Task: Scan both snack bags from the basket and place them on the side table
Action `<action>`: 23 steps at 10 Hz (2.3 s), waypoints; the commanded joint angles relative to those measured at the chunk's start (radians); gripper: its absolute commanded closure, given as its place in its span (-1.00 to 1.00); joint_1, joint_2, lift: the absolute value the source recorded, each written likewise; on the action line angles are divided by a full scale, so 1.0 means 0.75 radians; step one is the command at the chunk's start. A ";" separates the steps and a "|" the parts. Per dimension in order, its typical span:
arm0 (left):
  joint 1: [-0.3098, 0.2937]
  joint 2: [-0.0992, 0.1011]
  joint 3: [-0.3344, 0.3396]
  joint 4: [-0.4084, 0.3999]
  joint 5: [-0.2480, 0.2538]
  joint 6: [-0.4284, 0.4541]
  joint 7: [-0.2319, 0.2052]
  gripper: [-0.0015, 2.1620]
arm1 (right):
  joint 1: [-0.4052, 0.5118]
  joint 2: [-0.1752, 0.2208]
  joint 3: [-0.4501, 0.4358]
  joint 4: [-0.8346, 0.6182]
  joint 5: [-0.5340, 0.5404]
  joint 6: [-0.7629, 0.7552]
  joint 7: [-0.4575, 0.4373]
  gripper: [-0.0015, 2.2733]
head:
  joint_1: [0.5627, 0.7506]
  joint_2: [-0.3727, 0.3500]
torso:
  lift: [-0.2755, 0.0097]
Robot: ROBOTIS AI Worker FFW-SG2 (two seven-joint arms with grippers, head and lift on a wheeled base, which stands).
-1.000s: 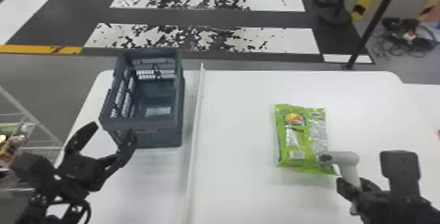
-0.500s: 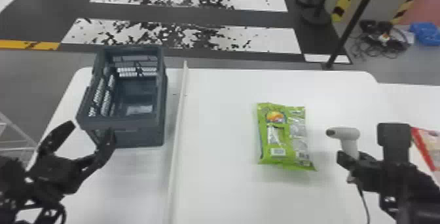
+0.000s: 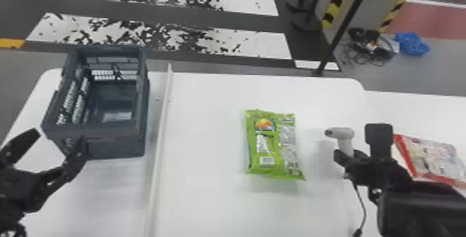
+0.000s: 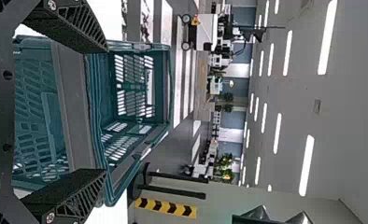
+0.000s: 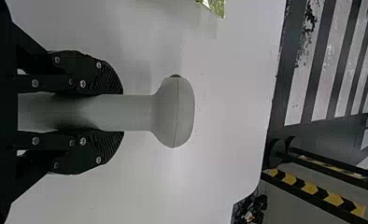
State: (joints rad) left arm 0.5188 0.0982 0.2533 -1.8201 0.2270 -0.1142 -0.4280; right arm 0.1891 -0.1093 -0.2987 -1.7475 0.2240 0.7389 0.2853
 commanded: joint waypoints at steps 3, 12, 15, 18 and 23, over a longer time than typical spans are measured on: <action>-0.011 0.000 -0.002 0.013 -0.002 0.000 0.000 -0.92 | -0.029 -0.006 0.004 0.101 0.014 -0.062 -0.002 0.99 | 0.41 -0.41 | 0.41; -0.011 0.002 -0.004 0.017 0.000 0.000 -0.002 -0.92 | 0.085 0.019 -0.025 -0.051 -0.063 -0.164 -0.074 -0.98 | 0.41 -0.42 | 0.41; -0.011 0.000 -0.004 0.017 0.000 0.000 0.000 -0.92 | 0.196 0.035 -0.078 -0.304 -0.360 0.012 0.031 -0.97 | 0.41 -0.39 | 0.41; -0.011 0.000 -0.004 0.019 0.000 0.000 -0.002 -0.92 | 0.192 0.035 -0.054 -0.368 -0.491 0.233 0.217 -0.95 | 0.41 -0.13 | 0.41; -0.011 0.002 -0.004 0.028 0.000 0.000 0.000 -0.92 | 0.051 0.021 0.040 -0.151 -0.438 0.298 0.325 -0.93 | 0.41 0.12 | 0.41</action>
State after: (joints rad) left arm 0.5108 0.0997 0.2496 -1.8016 0.2270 -0.1142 -0.4283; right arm 0.2388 -0.0931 -0.2711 -1.8810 -0.1049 0.9616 0.5294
